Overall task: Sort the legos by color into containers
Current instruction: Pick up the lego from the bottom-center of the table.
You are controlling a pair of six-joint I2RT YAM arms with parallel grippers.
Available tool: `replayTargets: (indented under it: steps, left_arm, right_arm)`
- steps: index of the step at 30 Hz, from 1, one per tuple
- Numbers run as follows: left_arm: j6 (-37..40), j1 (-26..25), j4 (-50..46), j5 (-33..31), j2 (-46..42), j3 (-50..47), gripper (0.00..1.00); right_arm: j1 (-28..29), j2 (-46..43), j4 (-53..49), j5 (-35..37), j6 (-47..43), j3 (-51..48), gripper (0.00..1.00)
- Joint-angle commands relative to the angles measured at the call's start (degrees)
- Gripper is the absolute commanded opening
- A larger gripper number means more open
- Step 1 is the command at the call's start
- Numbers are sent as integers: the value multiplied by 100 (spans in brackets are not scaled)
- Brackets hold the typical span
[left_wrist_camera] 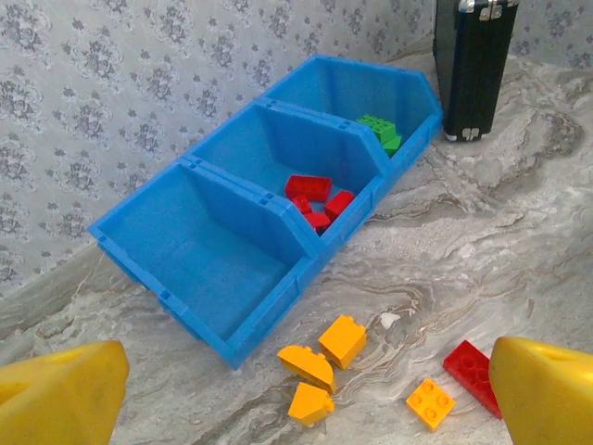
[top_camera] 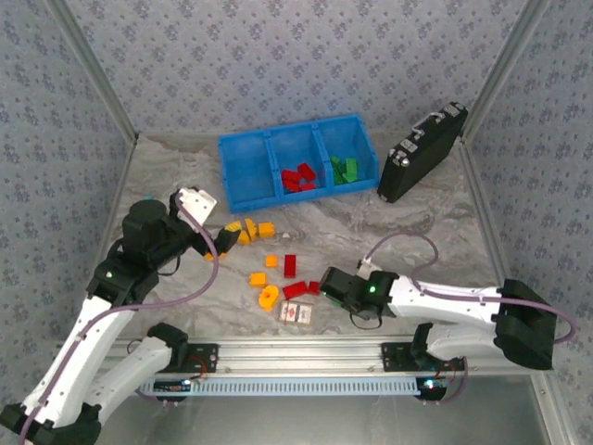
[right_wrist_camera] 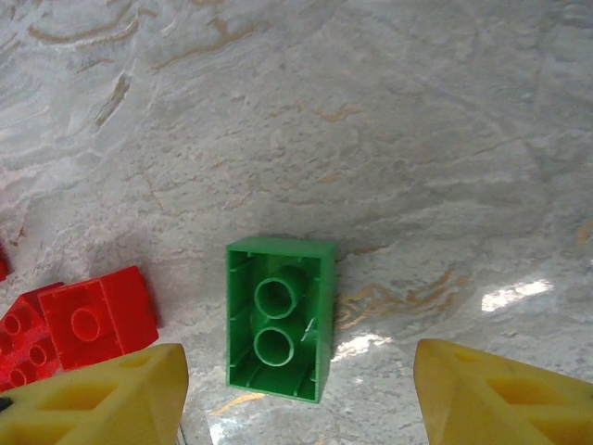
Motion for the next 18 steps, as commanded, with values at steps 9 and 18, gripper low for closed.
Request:
replayTargets:
  steps: [9, 18]
  left_arm:
    - [109, -108, 264, -248, -328, -114, 100]
    - [167, -136, 288, -333, -346, -148, 100]
  right_arm:
    - [-170, 791, 195, -337, -414, 254, 66]
    - [-411, 869, 430, -425, -815, 86, 43]
